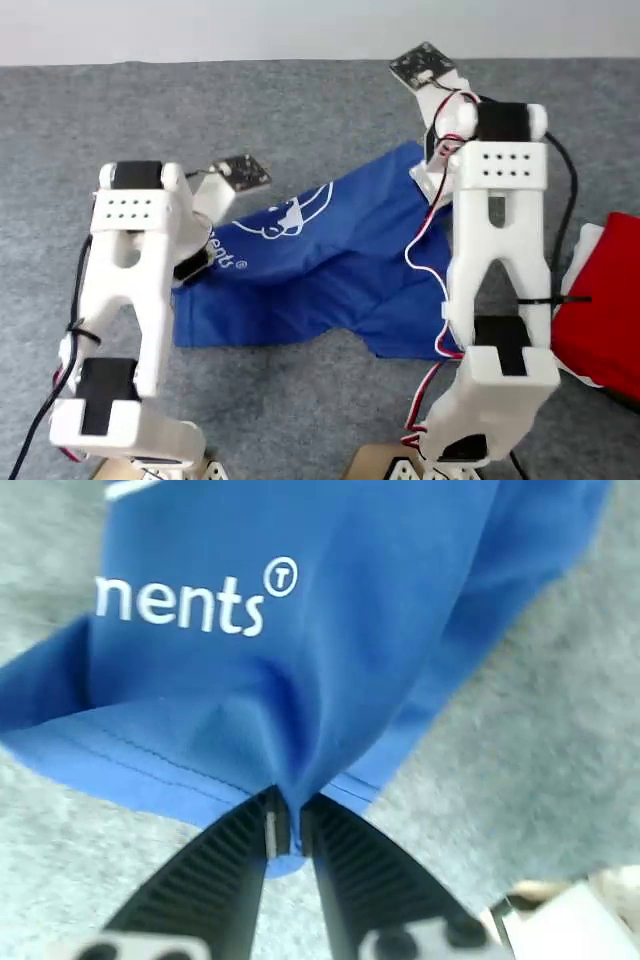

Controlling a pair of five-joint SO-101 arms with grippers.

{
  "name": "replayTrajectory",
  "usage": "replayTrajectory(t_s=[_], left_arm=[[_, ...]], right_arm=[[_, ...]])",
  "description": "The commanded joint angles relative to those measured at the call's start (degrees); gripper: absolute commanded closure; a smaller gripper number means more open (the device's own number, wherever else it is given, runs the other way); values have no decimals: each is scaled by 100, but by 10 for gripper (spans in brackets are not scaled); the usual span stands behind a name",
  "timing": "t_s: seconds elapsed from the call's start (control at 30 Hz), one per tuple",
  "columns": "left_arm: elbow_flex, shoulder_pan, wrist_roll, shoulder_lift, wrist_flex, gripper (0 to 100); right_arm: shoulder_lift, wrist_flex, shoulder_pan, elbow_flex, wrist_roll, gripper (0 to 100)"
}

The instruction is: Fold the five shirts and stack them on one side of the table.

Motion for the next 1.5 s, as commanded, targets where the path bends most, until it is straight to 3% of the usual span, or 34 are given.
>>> replayTrajectory(t_s=[0.0,0.13,0.43,0.93,1.17,1.33,1.47], left_arm=[[233,-114,-123,-422,167,995],[523,-105,-132,-519,167,995],[637,-220,-246,-484,167,995],[1262,-229,-484,-466,-18,995],[1235,-229,-484,-492,-18,983],[1095,-237,-448,-536,35,929],[787,-237,-299,-545,158,911]], right_arm=[[-655,488,110,-290,185,987],[-1147,505,224,53,185,987],[-2545,453,505,2356,413,987],[-4497,-497,734,5389,422,987],[-4752,-523,743,5609,431,978],[-4804,-646,866,5521,290,831],[-4840,-743,919,5143,149,802]])
